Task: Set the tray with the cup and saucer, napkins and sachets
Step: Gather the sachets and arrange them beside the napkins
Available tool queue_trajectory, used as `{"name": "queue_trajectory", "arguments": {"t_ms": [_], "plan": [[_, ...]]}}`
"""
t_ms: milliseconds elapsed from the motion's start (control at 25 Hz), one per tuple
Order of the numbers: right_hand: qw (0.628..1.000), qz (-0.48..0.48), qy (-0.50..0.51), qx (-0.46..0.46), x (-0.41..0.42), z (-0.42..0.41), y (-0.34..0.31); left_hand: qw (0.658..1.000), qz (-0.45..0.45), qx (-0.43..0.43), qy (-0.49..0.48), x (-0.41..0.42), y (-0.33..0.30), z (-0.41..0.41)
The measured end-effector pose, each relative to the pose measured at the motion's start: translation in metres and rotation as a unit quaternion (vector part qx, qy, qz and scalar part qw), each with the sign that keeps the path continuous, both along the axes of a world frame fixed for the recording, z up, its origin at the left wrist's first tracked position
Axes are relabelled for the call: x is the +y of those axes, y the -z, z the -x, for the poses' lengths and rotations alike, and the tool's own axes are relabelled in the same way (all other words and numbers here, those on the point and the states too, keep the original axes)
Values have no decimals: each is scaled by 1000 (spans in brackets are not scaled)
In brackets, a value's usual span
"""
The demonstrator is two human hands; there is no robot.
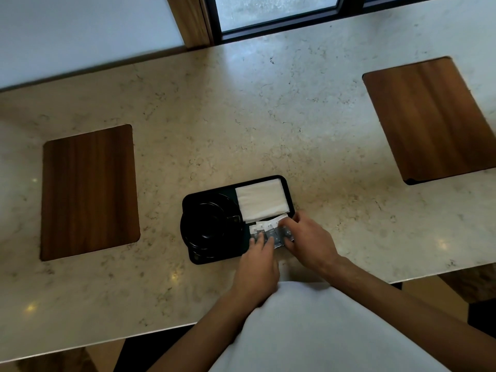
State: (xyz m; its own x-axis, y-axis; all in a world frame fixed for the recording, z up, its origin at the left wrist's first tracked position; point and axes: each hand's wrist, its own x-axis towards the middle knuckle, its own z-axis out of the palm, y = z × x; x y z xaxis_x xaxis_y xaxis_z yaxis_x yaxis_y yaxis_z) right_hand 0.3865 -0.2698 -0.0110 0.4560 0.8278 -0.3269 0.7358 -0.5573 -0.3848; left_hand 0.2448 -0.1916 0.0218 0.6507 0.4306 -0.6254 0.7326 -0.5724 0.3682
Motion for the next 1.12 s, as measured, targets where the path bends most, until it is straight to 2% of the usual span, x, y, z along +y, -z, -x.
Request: {"name": "queue_trajectory", "arguments": {"t_ms": [320,560,800,1120], "plan": [[1000,-8,19,-5,-2,-2,-1,1000,-2,9,29,-12,-1,-21],[1000,-6,18,-15,-3,1,1,993,-113,16,40,-21,-3,-12],[1000,-10,16,-1,-6,1,3,998,-36,55,10,-21,1,-12],[999,-6,29,17,-8,-2,3,1000,-8,8,-4,-21,1,-15]]}}
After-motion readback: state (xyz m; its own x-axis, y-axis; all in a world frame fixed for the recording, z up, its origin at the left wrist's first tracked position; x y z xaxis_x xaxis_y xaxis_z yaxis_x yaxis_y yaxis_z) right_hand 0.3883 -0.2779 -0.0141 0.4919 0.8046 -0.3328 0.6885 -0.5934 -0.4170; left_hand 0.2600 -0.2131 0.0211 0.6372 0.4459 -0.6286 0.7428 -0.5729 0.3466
